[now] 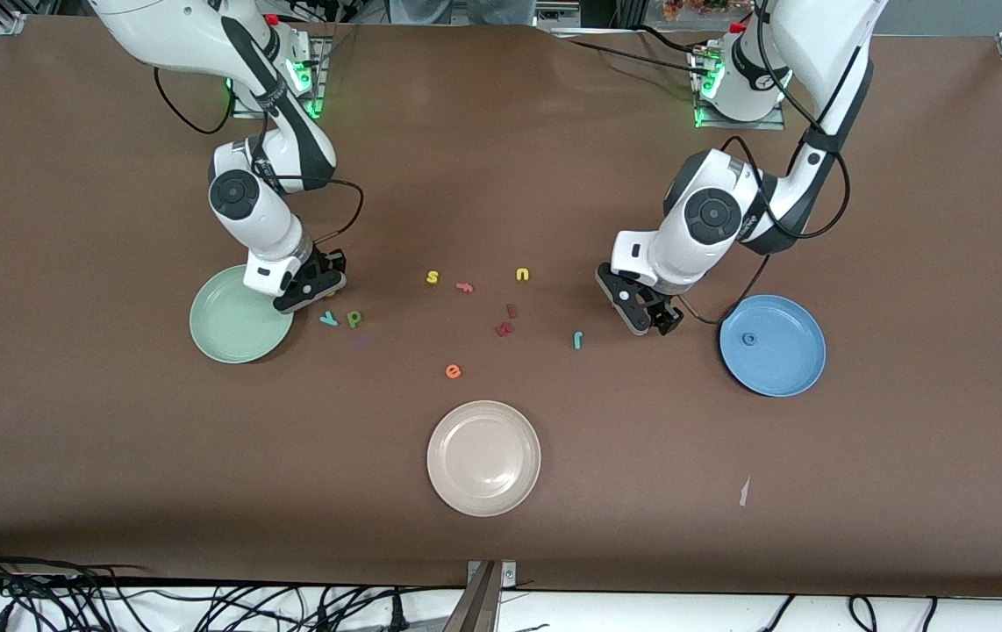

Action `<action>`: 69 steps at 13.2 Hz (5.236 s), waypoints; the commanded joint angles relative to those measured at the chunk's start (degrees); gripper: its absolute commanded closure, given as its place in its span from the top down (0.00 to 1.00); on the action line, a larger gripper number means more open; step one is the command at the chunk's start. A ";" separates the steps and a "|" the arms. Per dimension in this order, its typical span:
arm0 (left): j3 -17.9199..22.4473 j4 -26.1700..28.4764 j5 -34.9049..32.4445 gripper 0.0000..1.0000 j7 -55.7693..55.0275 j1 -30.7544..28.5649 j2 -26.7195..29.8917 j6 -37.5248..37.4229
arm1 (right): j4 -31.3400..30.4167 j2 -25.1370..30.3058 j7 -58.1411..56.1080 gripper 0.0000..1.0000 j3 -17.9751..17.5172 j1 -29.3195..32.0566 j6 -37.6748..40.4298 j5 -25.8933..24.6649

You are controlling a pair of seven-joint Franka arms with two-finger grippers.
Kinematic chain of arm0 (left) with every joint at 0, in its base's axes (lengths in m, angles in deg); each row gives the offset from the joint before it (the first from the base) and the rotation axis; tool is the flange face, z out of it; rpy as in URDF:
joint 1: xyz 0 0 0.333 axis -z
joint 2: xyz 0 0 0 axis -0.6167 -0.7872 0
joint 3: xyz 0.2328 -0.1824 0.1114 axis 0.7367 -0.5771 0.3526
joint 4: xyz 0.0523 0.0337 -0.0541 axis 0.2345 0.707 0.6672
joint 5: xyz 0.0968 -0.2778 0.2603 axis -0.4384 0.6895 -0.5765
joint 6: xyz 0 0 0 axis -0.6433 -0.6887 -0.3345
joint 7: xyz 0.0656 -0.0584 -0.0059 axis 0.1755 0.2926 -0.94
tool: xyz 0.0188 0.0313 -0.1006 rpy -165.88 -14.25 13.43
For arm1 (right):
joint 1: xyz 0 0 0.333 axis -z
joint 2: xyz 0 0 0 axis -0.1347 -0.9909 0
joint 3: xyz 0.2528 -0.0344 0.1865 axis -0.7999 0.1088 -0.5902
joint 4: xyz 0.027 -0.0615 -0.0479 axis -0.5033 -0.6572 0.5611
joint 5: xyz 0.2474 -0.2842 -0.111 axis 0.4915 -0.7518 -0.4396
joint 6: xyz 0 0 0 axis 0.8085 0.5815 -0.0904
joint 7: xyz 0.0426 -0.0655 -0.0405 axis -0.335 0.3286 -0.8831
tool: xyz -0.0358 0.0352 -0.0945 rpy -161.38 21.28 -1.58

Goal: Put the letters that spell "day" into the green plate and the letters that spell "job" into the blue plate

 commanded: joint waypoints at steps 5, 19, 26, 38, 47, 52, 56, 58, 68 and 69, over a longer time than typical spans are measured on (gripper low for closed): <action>0.05 0.50 -1.81 1.00 0.98 3.24 -3.48 4.95 | 4.30 5.28 -3.71 0.24 -0.51 3.34 11.63 -0.19; 0.23 6.48 -3.91 1.00 1.15 2.63 -4.26 12.42 | 16.09 2.67 -14.90 0.57 -0.86 13.64 23.98 0.52; 0.67 6.39 -9.09 0.51 1.06 1.93 -4.35 13.21 | 20.85 -4.54 -13.75 0.63 -1.56 2.91 18.55 0.43; 0.41 -1.76 -8.75 0.00 1.41 -8.26 -0.58 -4.13 | 10.22 -5.17 -13.75 0.62 -1.47 2.91 5.71 0.16; 0.23 -9.87 -1.11 0.00 1.86 -25.93 -4.08 -15.44 | 10.22 -5.52 -13.75 0.46 -1.56 2.91 4.47 0.16; 0.14 -8.11 0.22 0.49 -17.28 -25.41 -3.74 -16.05 | 10.22 -5.96 -13.75 0.43 -1.56 2.91 3.59 0.16; -2.13 -13.29 0.74 1.00 -33.88 -24.27 -3.91 -22.46 | 10.22 -6.05 -13.83 0.35 -1.47 2.91 3.24 0.08; -4.16 -14.79 0.83 1.00 -40.65 -22.52 -3.91 -22.73 | 10.22 -6.22 -13.92 0.31 -1.47 2.91 3.06 -0.01; -3.90 -31.64 0.39 1.00 -65.53 -1.00 -18.13 -21.94 | 10.92 -3.42 -14.54 0.15 -1.30 3.09 5.60 0.08; -3.81 -33.23 0.22 1.00 -67.82 -0.37 -19.72 -21.42 | 11.35 -2.54 -14.54 0.15 -1.21 3.26 7.52 0.08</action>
